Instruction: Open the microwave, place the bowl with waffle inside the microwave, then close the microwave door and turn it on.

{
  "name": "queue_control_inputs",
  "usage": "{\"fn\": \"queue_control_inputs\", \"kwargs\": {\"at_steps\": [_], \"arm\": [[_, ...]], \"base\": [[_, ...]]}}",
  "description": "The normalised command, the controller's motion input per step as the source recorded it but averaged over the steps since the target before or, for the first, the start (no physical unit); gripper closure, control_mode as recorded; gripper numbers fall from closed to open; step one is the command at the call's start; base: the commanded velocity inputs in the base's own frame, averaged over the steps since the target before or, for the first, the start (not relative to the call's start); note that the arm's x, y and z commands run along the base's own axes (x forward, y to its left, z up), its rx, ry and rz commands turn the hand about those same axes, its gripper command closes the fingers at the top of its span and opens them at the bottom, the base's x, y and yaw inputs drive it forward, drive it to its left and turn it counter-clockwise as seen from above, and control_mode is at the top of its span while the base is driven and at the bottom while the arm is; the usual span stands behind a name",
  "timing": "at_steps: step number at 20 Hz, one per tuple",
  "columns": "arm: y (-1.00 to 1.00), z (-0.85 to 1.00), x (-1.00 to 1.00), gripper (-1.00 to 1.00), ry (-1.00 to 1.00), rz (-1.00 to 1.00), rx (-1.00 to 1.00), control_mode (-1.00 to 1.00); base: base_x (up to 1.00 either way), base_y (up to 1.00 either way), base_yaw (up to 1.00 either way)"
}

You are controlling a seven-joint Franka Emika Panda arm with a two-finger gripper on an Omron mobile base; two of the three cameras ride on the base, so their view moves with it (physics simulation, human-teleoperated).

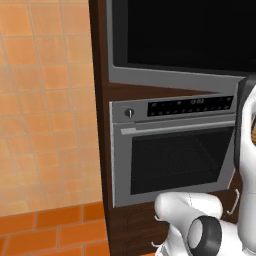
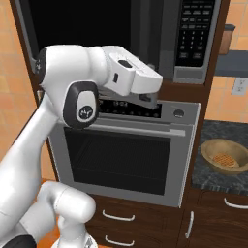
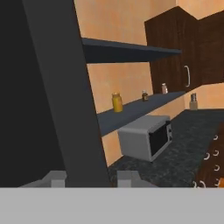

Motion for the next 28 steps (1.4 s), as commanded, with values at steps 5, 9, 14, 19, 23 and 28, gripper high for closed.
{"fn": "queue_control_inputs", "kwargs": {"at_steps": [5,9,14,19,23,28], "arm": [[0.17,-0.06,-1.00,1.00,0.00,0.00,-0.01,-1.00],[0.35,-0.07,-1.00,1.00,0.00,0.01,-0.04,-1.00],[0.52,-0.09,-1.00,1.00,0.00,0.02,-0.06,-1.00],[0.73,-0.02,-1.00,1.00,0.00,0.01,-0.03,-1.00],[0.73,-0.10,-0.89,1.00,0.00,0.00,0.00,-1.00],[0.75,-0.17,-0.58,1.00,0.03,0.00,0.00,-1.00]], "base": [[0.00,0.00,0.00],[0.00,0.00,0.00],[0.00,0.00,0.00],[0.00,0.00,0.00],[0.00,0.00,0.00],[0.00,0.00,0.00]]}}
